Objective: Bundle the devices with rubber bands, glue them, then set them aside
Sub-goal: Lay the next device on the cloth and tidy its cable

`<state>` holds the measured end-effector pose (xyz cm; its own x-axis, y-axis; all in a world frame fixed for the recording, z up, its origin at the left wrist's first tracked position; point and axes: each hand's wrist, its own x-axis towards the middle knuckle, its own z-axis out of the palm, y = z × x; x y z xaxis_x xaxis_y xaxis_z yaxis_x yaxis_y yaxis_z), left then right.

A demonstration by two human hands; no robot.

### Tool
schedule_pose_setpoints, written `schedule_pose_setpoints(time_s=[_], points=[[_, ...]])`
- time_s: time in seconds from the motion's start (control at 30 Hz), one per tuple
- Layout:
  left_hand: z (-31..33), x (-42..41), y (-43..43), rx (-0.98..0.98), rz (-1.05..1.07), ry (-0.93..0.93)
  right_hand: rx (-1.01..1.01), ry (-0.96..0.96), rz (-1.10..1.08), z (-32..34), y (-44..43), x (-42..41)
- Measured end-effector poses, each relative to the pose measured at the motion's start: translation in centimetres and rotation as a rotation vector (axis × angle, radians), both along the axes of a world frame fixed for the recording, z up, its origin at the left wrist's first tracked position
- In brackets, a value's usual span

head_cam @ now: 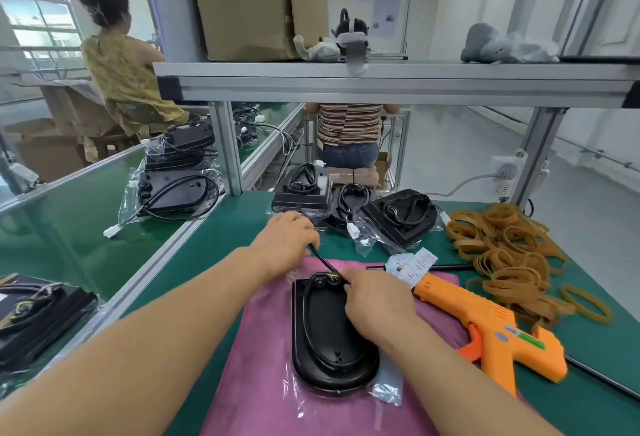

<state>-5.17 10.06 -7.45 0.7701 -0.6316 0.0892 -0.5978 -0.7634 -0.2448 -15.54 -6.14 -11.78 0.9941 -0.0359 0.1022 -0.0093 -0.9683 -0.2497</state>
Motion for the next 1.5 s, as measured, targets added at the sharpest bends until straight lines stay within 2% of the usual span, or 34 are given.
schedule_pose_setpoints(time_s=[0.13,0.27,0.33,0.43,0.5,0.57,0.77,0.93,1.0,1.03,1.13,1.17,1.33,1.5], points=[[1.6,-2.1,1.8,-0.015,-0.023,-0.072,-0.025,-0.046,-0.009,-0.8,0.1,0.0],[0.7,-7.2,4.0,-0.292,0.119,0.029,0.01,-0.054,-0.045,-0.8,0.3,-0.1],[-0.2,-9.5,4.1,-0.416,0.185,0.073,-0.037,-0.154,-0.014,-0.2,0.7,-0.5],[-1.1,-11.3,2.6,-0.514,0.32,0.128,-0.056,-0.381,0.278,0.5,1.2,-0.6],[-1.3,-11.7,1.9,-0.573,0.414,0.191,-0.011,-0.354,0.485,0.7,1.4,-0.6],[-1.2,-11.7,1.7,-0.691,0.454,0.265,0.006,-0.275,0.57,0.7,1.4,-0.5],[-2.0,-11.7,0.9,-0.996,0.525,0.433,0.166,-0.258,0.466,-0.2,1.2,0.0],[-2.3,-11.2,0.7,-1.251,0.599,0.659,0.14,-0.261,0.422,-0.6,1.4,0.2],[-2.4,-11.4,0.3,-1.195,0.583,0.613,0.153,-0.265,0.411,-0.5,1.4,0.2],[-2.5,-11.5,0.0,-1.089,0.552,0.547,0.151,-0.271,0.406,-0.5,1.5,0.3],[-2.4,-12.1,-1.1,-0.603,0.525,0.265,0.059,-0.282,0.392,-0.4,1.8,0.4],[-2.4,-12.3,-1.4,-0.498,0.537,0.199,0.034,-0.295,0.385,-0.4,1.8,0.5],[-3.1,-12.7,-1.9,-0.362,0.493,0.157,0.05,-0.329,0.372,-0.5,1.7,0.5],[-2.1,-12.4,-1.8,-0.206,0.431,0.155,0.159,-0.227,0.41,-0.4,1.3,0.3]])
